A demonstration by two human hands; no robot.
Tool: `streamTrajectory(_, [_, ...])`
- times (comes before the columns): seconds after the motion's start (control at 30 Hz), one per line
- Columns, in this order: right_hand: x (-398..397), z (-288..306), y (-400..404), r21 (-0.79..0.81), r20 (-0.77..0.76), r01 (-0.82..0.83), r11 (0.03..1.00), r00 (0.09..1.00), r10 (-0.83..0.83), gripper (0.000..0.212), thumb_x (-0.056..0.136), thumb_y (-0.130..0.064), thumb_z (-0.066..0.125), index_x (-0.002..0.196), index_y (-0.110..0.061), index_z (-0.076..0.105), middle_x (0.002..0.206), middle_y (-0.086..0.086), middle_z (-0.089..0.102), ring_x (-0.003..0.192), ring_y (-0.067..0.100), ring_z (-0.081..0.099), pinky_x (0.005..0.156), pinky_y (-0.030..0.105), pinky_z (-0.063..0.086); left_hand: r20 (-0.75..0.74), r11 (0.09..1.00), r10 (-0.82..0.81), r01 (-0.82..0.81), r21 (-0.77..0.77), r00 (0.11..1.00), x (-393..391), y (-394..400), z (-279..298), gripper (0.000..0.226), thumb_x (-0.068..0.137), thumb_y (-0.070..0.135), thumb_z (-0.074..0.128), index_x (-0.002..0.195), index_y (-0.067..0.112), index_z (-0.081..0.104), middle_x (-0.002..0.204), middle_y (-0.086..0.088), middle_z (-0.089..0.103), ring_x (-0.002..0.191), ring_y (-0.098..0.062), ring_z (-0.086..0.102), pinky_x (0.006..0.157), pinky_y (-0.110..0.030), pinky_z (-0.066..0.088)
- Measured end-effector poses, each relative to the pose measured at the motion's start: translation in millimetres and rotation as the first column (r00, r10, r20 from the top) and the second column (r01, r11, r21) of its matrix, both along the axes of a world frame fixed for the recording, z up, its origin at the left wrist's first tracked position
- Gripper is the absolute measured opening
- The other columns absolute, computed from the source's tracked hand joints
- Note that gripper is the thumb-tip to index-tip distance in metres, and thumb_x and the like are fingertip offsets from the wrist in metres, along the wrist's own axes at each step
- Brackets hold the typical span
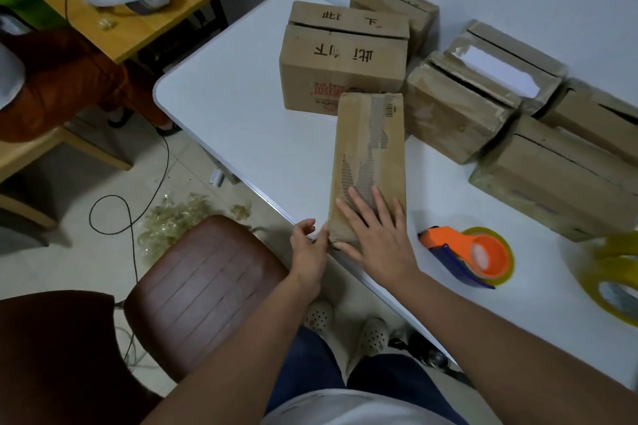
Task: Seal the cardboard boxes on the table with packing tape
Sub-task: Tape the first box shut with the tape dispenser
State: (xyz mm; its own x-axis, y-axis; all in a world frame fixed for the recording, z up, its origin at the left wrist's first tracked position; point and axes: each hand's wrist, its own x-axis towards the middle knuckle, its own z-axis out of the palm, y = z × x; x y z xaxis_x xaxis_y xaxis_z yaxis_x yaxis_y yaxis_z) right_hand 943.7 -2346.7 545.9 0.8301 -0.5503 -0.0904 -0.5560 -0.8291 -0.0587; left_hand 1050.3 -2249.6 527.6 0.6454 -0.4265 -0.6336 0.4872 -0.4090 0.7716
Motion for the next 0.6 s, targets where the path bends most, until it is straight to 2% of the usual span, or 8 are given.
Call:
streamTrajectory(0.07, [1,1,1,0.006,0.004,0.004,1.0,1.0,-0.004,0.077,0.09,-0.068,0.04,0.155,-0.034,0.016,0.163,-0.005,0.012,0.15,0.032,0.009,0.115,0.057,0.017,0.032,0.999,-0.035,0.035,0.009,0.999,0,-4,2,0.017,0.102,0.025,0.054,0.115,0.014,0.053,0.12,-0.009,0.054,0.099,-0.02,0.057,0.089,-0.032,0.05])
streamTrajectory(0.17, [1,2,1,0.017,-0.005,0.008,1.0,1.0,-0.007,0.077,0.09,-0.069,0.037,0.155,-0.035,0.014,0.163,-0.006,0.01,0.15,0.031,0.007,0.116,0.057,0.015,0.034,0.996,0.023,-0.026,0.082,0.999,-2,-16,6,0.007,0.101,0.011,0.05,0.099,0.01,0.057,0.109,-0.018,0.064,0.088,-0.022,0.057,0.081,-0.033,0.049])
streamTrajectory(0.27, [0,5,-1,0.035,-0.003,0.004,0.999,1.0,-0.003,0.077,0.09,-0.07,0.036,0.155,-0.035,0.014,0.163,-0.006,0.01,0.15,0.031,0.006,0.116,0.057,0.014,0.059,0.989,0.021,-0.029,0.144,0.998,8,-11,9,0.014,0.099,0.011,0.053,0.102,0.006,0.066,0.107,-0.015,0.069,0.094,-0.025,0.064,0.09,-0.038,0.051])
streamTrajectory(0.4, [1,7,1,0.041,0.003,0.007,0.999,1.0,-0.007,0.076,0.09,-0.068,0.039,0.155,-0.035,0.016,0.163,-0.006,0.01,0.15,0.031,0.007,0.116,0.057,0.014,0.033,0.989,-0.146,0.146,-0.005,0.989,16,15,21,0.028,0.098,0.005,0.051,0.114,0.013,0.073,0.102,0.0,0.076,0.105,-0.018,0.068,0.093,-0.03,0.054])
streamTrajectory(0.43, [1,6,1,0.043,0.003,0.007,0.999,1.0,-0.008,0.076,0.09,-0.068,0.038,0.155,-0.035,0.015,0.163,-0.006,0.009,0.15,0.031,0.007,0.116,0.057,0.014,0.091,0.967,-0.25,0.253,-0.015,0.964,10,19,24,0.038,0.096,0.002,0.049,0.12,0.021,0.072,0.104,0.007,0.076,0.105,-0.011,0.068,0.092,-0.024,0.052])
streamTrajectory(0.5, [0,6,1,0.042,-0.005,0.013,0.999,1.0,-0.013,0.075,0.091,-0.067,0.034,0.155,-0.035,0.011,0.163,-0.006,0.006,0.15,0.031,0.005,0.116,0.057,0.013,0.314,0.888,-0.456,0.449,0.099,0.833,0,23,24,0.059,0.09,-0.004,0.042,0.131,0.033,0.063,0.105,0.014,0.072,0.096,0.0,0.063,0.081,-0.01,0.046])
streamTrajectory(0.57, [1,6,1,0.04,-0.015,0.013,0.999,1.0,-0.013,0.075,0.091,-0.067,0.033,0.155,-0.036,0.008,0.164,-0.006,0.004,0.15,0.032,0.003,0.116,0.056,0.011,0.464,0.823,-0.564,0.513,0.244,0.683,3,24,24,0.064,0.088,-0.004,0.04,0.139,0.032,0.054,0.102,0.005,0.071,0.088,-0.006,0.061,0.069,-0.01,0.043])
streamTrajectory(0.6, [2,6,1,0.042,-0.012,0.013,0.999,1.0,-0.013,0.076,0.091,-0.066,0.036,0.155,-0.036,0.009,0.163,-0.006,0.005,0.15,0.032,0.004,0.116,0.056,0.011,0.475,0.793,-0.604,0.544,0.276,0.64,8,25,26,0.065,0.09,-0.004,0.04,0.145,0.029,0.047,0.108,-0.002,0.07,0.093,-0.015,0.063,0.071,-0.016,0.045])
